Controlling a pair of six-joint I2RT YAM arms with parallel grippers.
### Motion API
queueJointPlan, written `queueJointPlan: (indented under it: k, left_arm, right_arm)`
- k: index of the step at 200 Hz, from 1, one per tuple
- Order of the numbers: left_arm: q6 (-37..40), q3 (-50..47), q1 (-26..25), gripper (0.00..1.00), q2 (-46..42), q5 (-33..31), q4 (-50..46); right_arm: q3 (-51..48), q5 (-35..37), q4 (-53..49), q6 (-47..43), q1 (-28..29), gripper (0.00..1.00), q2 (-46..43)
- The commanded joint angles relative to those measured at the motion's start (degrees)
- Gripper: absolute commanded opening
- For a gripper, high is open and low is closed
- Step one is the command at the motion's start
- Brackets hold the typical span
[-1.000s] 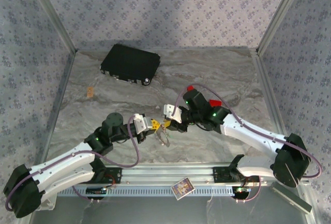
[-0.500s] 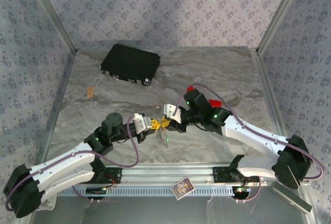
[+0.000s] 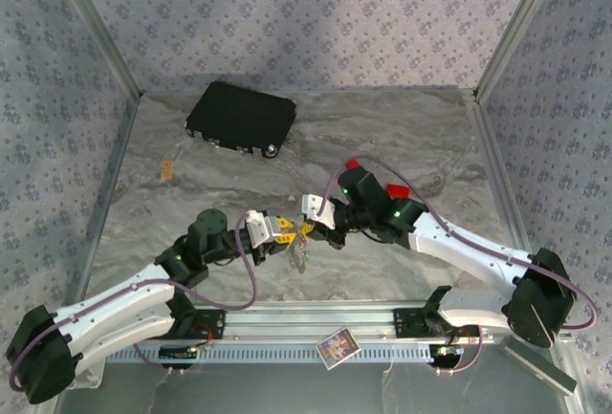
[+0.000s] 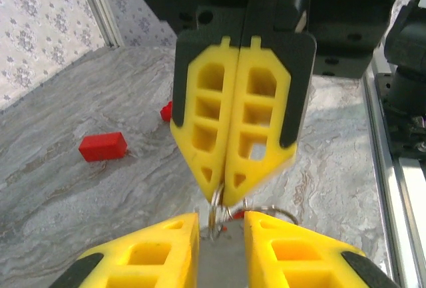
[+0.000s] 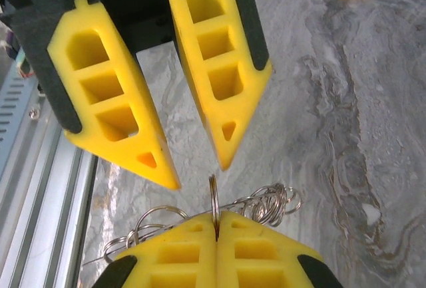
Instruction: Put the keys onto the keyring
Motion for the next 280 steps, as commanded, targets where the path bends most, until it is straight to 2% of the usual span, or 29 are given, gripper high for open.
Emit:
queueJointPlan:
  k: [1, 109, 171, 211, 232, 243, 264, 280]
  left_arm:
    - [2.32, 3.24, -0.28, 0.24, -0.90, -0.53, -4.40]
    - [3.59, 4.75, -0.31, 0.22, 1.16, 0.87, -4.59]
    - [2.83, 4.30, -0.31, 0.14, 1.42, 1.49, -3.16]
    - [2.54, 4.15, -0.30, 0.03, 1.02, 1.89, -2.83]
    - [2.43, 3.96, -0.25, 0.00, 0.93, 1.94, -2.66]
    - [2.00, 3.66, -0.31, 0.00, 0.89, 2.23, -2.01]
    - [0.24, 1.99, -0.26, 0.00, 0.96, 2.58, 2.17]
    - [-1.75, 0.34, -0.30, 0.00, 1.50, 2.95, 6.48]
  right_arm:
    - [5.13, 3.04, -6.60, -4.43, 0.85, 0.00, 0.35]
    - [12.79, 8.03, -14.58, -10.08, 4.35, 0.00, 4.26]
    - [14.55, 9.93, -15.56, -11.59, 6.05, 0.00, 5.80]
    - [14.94, 10.90, -16.24, -11.91, 6.52, 0.00, 6.14]
    - [11.77, 7.31, -11.73, -9.97, 5.28, 0.21, 3.17]
    - [9.26, 4.38, -8.01, -8.18, 3.92, 0.27, 0.99]
    - [5.74, -0.41, -3.92, -4.94, 1.06, 0.31, -1.51]
    - [3.86, -1.37, -2.01, -3.49, 0.43, 0.31, -2.40]
